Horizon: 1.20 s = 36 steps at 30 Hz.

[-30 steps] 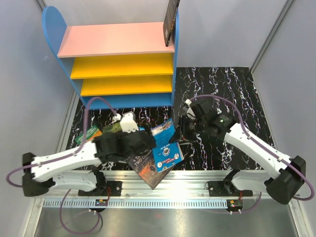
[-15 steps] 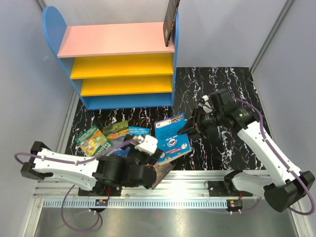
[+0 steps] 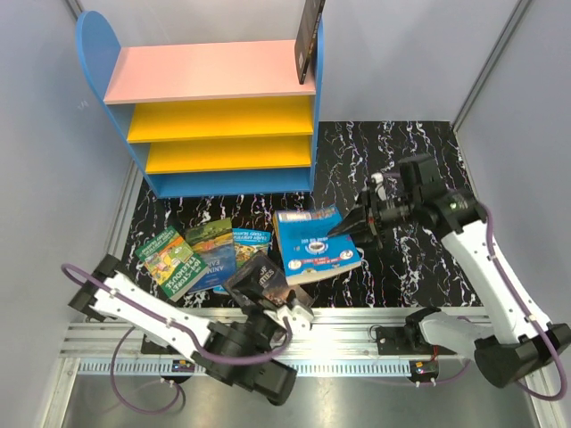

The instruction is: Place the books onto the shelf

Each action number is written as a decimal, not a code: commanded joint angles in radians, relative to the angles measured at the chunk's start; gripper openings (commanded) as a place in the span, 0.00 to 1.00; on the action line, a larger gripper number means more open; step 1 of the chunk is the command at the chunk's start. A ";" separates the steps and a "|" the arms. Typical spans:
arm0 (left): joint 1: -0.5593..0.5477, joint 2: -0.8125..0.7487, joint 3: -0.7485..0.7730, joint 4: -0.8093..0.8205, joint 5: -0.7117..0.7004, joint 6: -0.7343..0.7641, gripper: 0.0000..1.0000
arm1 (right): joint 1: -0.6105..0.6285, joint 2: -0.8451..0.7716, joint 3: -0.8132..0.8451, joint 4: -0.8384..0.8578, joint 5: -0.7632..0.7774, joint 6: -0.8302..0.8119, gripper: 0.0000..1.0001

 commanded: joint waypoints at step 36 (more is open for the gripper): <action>-0.231 -0.046 0.345 -0.348 -0.237 0.159 0.99 | 0.372 0.159 0.202 -0.197 -0.126 -0.069 0.00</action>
